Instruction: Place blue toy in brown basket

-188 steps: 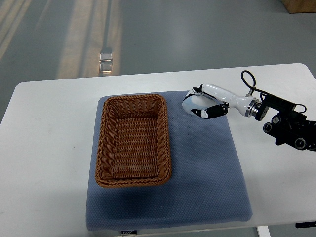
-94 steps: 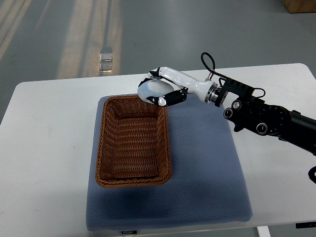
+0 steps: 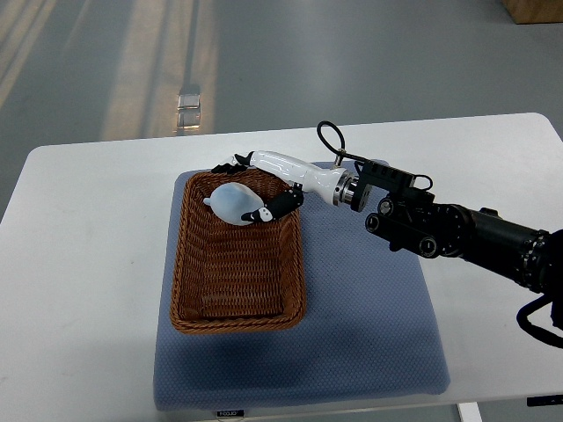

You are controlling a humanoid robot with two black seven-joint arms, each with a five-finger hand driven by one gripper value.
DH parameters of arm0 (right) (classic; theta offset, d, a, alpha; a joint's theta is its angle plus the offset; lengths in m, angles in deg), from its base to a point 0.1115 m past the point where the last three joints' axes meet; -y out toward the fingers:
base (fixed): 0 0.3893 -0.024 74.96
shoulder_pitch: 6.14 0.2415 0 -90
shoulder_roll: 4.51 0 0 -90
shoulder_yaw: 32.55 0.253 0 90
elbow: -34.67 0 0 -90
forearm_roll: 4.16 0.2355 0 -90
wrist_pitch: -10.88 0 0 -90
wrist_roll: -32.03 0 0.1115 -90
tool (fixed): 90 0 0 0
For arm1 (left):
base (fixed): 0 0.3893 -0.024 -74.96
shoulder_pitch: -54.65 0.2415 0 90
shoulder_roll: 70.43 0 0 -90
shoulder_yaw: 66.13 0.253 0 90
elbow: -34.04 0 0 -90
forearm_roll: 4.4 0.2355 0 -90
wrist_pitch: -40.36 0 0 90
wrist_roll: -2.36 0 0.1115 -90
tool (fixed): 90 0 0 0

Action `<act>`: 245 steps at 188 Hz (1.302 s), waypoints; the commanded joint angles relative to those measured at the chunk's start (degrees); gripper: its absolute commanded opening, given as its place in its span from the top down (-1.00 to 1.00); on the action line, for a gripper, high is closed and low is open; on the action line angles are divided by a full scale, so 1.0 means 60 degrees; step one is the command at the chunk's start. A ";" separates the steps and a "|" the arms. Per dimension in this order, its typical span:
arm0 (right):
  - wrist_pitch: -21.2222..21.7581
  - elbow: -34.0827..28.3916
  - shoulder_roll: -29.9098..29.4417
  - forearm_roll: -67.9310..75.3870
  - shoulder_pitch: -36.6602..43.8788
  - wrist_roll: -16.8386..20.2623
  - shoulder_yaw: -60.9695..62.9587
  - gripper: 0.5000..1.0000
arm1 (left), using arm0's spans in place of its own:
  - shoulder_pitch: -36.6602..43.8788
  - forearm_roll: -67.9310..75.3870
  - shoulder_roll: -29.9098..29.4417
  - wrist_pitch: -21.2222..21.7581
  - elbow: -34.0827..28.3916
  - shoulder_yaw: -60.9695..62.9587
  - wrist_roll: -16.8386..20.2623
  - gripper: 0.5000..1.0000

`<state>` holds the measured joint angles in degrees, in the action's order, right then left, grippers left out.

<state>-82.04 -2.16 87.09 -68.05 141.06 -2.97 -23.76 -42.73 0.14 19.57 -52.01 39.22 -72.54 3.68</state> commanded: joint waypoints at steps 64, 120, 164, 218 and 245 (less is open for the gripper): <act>-0.0832 -0.0072 0.0247 0.2840 -0.0701 0.0000 0.2285 -0.43 | 0.0000 0.0007 0.0000 0.0000 0.0000 0.0000 0.0000 -1.00; -0.0641 -0.0438 0.0994 0.6545 -0.1711 0.1789 0.3925 -0.59 | 0.0000 0.0006 0.0000 0.0000 0.0029 0.0000 0.0015 -1.00; -0.0349 -0.0438 0.1389 0.8640 -0.2019 0.3079 0.4643 -0.63 | 0.0000 0.0006 0.0000 0.0000 0.0043 0.0015 0.0015 -1.00; 0.1776 -0.0424 0.1580 0.9564 -0.2429 0.3460 0.4907 -0.64 | 0.0000 -0.0008 0.0000 0.0000 0.0014 0.0000 0.0015 -1.00; 0.1732 -0.0277 0.1565 0.9564 -0.2459 0.3445 0.4921 -0.64 | 0.0000 0.0006 0.0000 0.0000 0.0000 0.0000 0.0015 -1.00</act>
<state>-71.75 -4.37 96.57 -10.66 126.49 17.85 5.76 -42.74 0.10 19.57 -52.01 39.31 -72.53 3.76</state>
